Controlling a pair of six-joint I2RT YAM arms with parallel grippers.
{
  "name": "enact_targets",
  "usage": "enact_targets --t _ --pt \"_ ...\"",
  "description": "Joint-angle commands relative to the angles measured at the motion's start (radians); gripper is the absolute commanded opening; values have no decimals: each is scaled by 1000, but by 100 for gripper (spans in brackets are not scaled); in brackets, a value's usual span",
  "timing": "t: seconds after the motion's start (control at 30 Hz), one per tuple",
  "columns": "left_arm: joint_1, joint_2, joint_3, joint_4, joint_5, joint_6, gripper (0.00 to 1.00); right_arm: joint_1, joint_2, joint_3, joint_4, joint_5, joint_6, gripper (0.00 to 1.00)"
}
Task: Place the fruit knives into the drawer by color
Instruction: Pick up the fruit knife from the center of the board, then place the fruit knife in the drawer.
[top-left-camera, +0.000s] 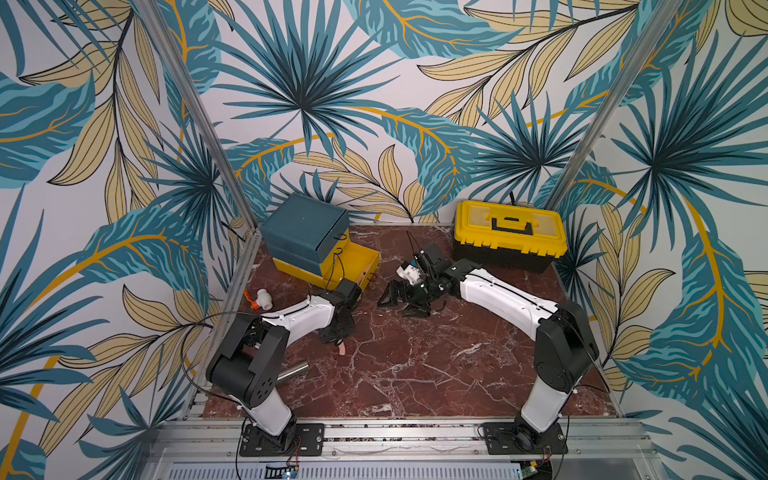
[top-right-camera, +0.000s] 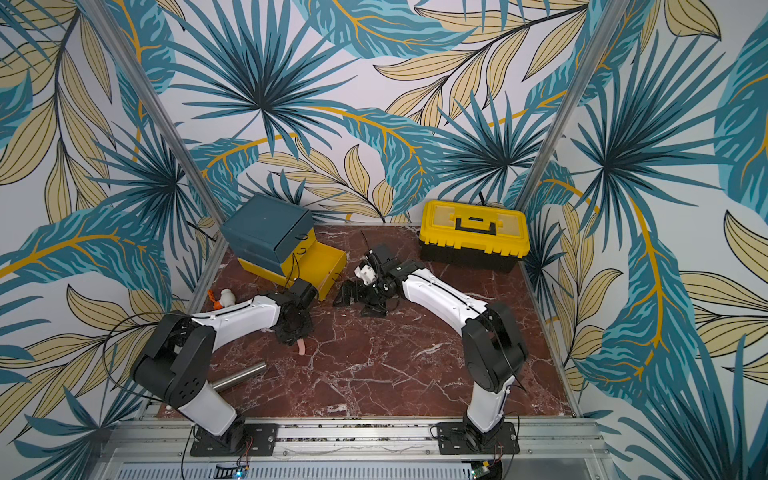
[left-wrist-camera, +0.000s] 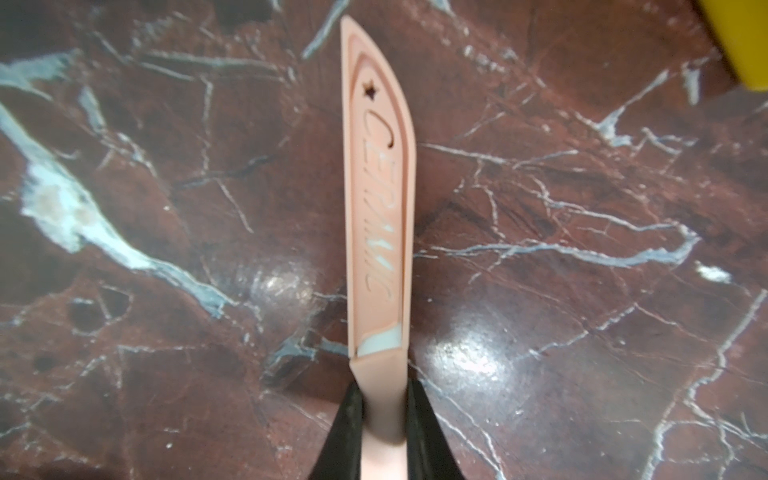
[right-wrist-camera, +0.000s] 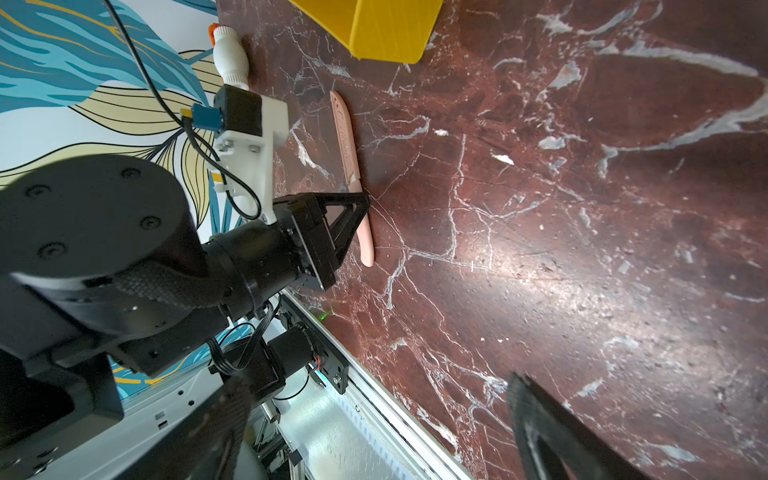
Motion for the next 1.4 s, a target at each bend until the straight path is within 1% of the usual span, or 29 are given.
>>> enact_targets --t 0.0,0.17,0.37,0.57,0.83,0.93,1.07,1.23,1.37 --pt "5 51 -40 9 45 21 0 -5 14 -17 20 -11 13 100" --pt "-14 8 -18 -57 50 78 0 -8 21 -17 33 -10 19 100" --pt "-22 -90 43 -190 30 175 0 -13 29 -17 52 -7 33 100" --pt "-25 -125 143 -292 23 248 0 -16 33 -18 54 -7 35 100" --pt "-29 -153 311 -391 -7 344 0 -22 40 -10 53 -10 39 100" --pt "-30 -124 401 -407 -12 393 0 -24 47 -2 49 -10 40 100" --pt "-29 -46 521 -392 -24 457 0 -29 57 7 47 -11 39 100" --pt "-18 113 667 -356 -35 498 0 -37 70 16 45 -20 44 100" --pt "8 236 781 -327 -54 513 0 -42 72 22 43 -26 46 100"
